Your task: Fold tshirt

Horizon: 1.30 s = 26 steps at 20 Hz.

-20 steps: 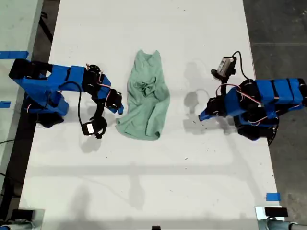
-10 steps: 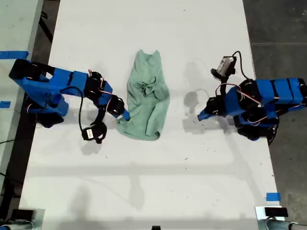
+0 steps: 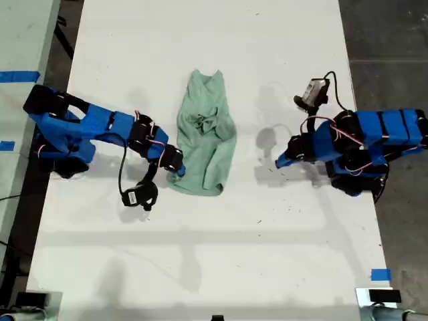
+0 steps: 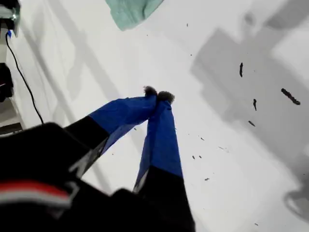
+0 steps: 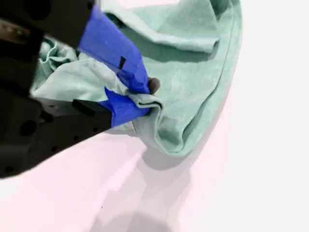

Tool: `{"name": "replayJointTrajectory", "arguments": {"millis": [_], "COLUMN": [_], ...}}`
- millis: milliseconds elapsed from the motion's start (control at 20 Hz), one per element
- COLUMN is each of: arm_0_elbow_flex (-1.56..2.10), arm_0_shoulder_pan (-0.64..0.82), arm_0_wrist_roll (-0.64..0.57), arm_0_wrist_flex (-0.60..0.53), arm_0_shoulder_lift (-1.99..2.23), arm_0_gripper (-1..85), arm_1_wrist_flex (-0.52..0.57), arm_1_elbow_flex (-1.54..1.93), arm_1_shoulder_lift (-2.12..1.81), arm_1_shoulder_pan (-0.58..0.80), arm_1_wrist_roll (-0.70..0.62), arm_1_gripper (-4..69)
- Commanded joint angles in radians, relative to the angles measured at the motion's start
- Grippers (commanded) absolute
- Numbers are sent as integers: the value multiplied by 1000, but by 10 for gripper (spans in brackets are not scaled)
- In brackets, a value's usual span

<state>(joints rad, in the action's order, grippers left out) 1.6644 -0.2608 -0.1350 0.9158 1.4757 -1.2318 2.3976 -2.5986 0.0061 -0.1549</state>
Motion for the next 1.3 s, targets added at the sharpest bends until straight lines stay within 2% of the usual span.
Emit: {"name": "replayJointTrajectory", "arguments": {"millis": [0, 100, 250, 400, 500, 650, 850, 1100, 1250], "arm_0_elbow_flex": [-120, -170, -281, -334, -337, -336, -328, -379, -311], "arm_0_shoulder_pan": [0, 14, 32, 48, 49, 44, 37, 17, 18], "arm_0_wrist_roll": [-37, -69, -97, -91, -77, -52, -8, -5, 49], "arm_0_wrist_flex": [-46, -100, -117, -140, -115, 44, 278, 477, 578], "arm_0_shoulder_lift": [-63, -156, -327, -462, -459, -331, -120, 95, 193], "arm_0_gripper": [0, 0, 9, 216, 271, 311, 302, 281, 286], "arm_1_wrist_flex": [35, 49, 51, 51, 51, 51, 51, 63, 101], "arm_1_elbow_flex": [-23, -14, -9, -5, -5, -2, -3, -26, -87], "arm_1_shoulder_lift": [-2, -2, -2, -3, -8, -9, -11, 2, 89], "arm_1_shoulder_pan": [-11, -11, -14, -15, -17, -20, -18, -21, -25], "arm_1_wrist_roll": [5, 3, 5, 6, 6, 8, 8, 9, -5], "arm_1_gripper": [-6, -6, -6, -6, -6, -6, -6, -6, -6]}}
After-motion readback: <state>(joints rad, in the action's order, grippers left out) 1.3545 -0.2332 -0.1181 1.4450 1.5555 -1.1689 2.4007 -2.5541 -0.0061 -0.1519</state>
